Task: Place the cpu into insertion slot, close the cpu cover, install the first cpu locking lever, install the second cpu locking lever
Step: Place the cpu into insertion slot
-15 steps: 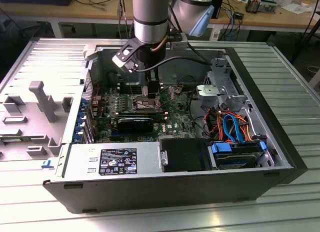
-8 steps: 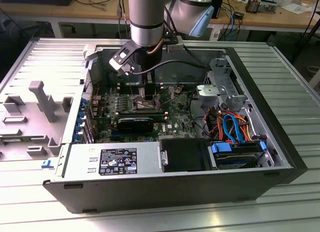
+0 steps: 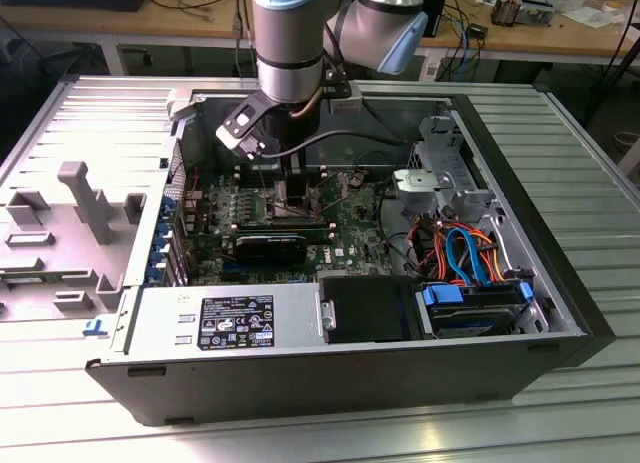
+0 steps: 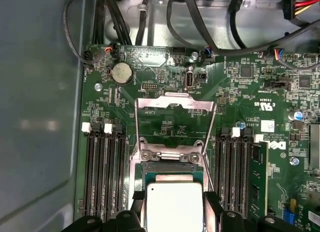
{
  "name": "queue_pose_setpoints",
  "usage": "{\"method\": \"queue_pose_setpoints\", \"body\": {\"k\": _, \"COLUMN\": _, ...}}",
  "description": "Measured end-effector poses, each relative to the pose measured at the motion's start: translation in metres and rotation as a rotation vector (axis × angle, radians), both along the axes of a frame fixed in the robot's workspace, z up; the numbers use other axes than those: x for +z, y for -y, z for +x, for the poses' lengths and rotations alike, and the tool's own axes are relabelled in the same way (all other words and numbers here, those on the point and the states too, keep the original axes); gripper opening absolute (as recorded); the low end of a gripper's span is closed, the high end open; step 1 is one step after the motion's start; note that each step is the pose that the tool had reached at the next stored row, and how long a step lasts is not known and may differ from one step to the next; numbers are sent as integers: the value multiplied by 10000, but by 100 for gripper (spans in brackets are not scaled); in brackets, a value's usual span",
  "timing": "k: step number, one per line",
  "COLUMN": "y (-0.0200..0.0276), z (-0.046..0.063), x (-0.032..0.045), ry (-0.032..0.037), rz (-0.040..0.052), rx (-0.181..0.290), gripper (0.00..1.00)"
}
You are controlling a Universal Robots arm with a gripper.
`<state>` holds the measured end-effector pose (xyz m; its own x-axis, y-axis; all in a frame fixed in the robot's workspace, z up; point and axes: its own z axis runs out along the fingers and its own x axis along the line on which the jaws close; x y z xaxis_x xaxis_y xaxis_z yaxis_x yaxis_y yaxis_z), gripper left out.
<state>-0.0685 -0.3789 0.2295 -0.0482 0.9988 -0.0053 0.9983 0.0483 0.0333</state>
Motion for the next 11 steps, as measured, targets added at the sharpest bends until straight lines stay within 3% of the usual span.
{"method": "queue_pose_setpoints", "body": {"k": 4, "y": 0, "z": -4, "x": -116, "ry": 0, "rz": 1, "rx": 0, "gripper": 55}}
{"method": "queue_pose_setpoints", "body": {"k": 11, "y": -3, "z": -20, "x": -223, "ry": 0, "rz": 0, "rx": 1, "gripper": 55}}
